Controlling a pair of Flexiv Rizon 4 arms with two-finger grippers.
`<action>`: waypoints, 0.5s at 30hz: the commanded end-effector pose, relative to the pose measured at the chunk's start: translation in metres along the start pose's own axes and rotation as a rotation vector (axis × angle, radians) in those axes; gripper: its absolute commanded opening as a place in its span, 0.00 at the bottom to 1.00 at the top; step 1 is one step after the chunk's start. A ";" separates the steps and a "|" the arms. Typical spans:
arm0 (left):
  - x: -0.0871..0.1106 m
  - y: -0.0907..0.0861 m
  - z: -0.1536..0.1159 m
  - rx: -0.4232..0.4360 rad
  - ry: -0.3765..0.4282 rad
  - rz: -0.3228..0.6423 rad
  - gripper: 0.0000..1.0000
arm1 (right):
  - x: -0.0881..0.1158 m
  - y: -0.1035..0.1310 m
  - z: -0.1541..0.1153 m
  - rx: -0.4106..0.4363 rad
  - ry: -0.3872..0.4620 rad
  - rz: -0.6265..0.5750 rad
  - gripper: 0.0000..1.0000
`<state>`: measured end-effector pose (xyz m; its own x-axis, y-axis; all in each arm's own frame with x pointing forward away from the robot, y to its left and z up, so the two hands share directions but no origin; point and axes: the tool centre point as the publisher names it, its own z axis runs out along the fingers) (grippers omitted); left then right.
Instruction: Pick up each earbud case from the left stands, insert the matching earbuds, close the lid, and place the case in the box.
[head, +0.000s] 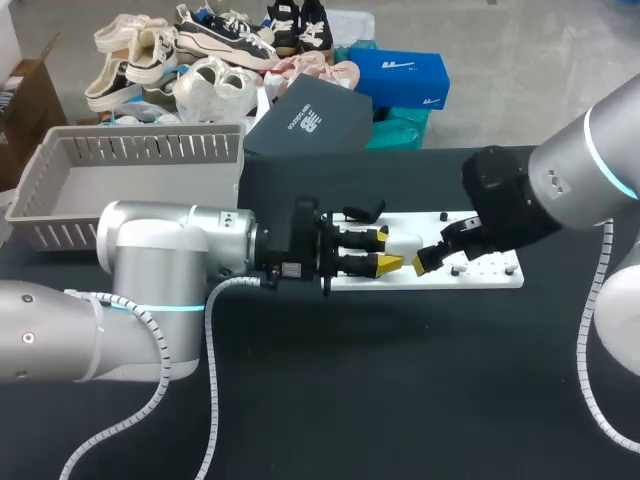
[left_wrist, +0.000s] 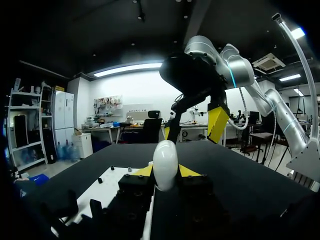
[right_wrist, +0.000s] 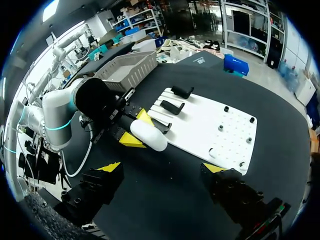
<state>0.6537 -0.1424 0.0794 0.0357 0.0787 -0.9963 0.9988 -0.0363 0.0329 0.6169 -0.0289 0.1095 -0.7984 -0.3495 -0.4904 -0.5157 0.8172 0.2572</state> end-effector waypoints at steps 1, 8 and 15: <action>0.001 -0.001 0.000 -0.002 -0.002 0.001 0.00 | -0.005 0.002 0.008 0.014 0.003 -0.002 1.00; 0.001 -0.001 0.000 -0.002 -0.002 0.001 0.00 | -0.010 0.000 0.013 0.026 0.002 -0.004 1.00; 0.001 -0.001 0.000 -0.002 -0.002 0.001 0.00 | -0.013 -0.004 0.018 0.050 0.007 0.001 1.00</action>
<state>0.6537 -0.1424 0.0793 0.0357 0.0785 -0.9963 0.9988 -0.0362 0.0330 0.6338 -0.0225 0.1017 -0.8009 -0.3540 -0.4830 -0.5052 0.8324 0.2276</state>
